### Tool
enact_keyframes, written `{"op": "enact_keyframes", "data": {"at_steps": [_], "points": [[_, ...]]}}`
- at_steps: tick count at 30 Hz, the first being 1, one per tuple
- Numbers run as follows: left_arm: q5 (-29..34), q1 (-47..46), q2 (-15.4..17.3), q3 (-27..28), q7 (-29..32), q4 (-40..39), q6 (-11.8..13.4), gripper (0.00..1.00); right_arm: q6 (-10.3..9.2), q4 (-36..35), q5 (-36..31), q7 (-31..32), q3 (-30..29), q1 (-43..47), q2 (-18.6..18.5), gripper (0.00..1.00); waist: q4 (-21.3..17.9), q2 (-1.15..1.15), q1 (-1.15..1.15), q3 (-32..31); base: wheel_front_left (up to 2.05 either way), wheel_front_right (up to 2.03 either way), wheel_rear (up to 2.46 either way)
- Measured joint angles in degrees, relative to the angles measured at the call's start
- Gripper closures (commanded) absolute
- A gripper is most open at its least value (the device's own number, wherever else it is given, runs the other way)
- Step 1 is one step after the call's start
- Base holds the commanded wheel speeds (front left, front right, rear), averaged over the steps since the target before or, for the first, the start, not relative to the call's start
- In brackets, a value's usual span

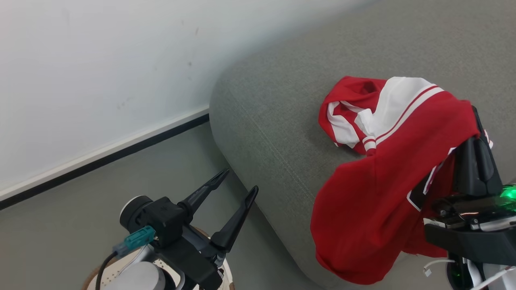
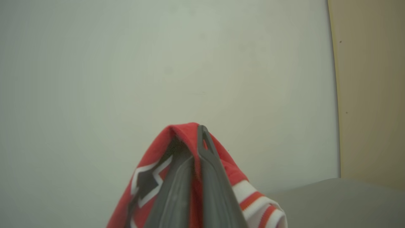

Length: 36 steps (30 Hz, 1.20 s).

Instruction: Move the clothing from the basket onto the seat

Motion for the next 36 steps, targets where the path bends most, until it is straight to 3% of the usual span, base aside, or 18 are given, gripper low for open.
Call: {"op": "enact_keyframes", "data": {"at_steps": [11, 18, 27, 36], "points": [[0.63, -0.28, 0.62, -0.96, 1.55, -1.83, -0.44, 0.00, -0.41, -1.90, -0.48, 0.00, -1.26, 0.75, 0.00, 1.00, -1.27, 0.00, 0.00, 3.84, 0.00, 0.00, 0.00], [1.48, -0.42, 2.29, -1.23, 2.26, -4.31, -0.82, 0.00, 0.89, 0.65, 0.10, 0.04, -4.19, -4.53, -2.93, 1.00, -0.07, 0.00, 0.00, 6.19, 0.00, 0.00, 0.00], [2.89, -0.69, 6.45, -1.10, 3.21, -9.49, -1.37, 0.00, 2.16, 7.10, 0.11, 3.37, -7.93, -15.84, -7.90, 1.00, 2.54, 0.01, 0.01, 11.44, 0.00, 0.00, 0.00], [3.14, -0.93, 11.47, 0.49, 4.03, -13.29, -2.42, 0.00, 1.20, 13.12, 0.53, 7.90, -13.03, -25.20, -11.95, 1.00, 5.60, 0.01, 0.01, 18.02, 0.00, 0.00, 0.00]]}}
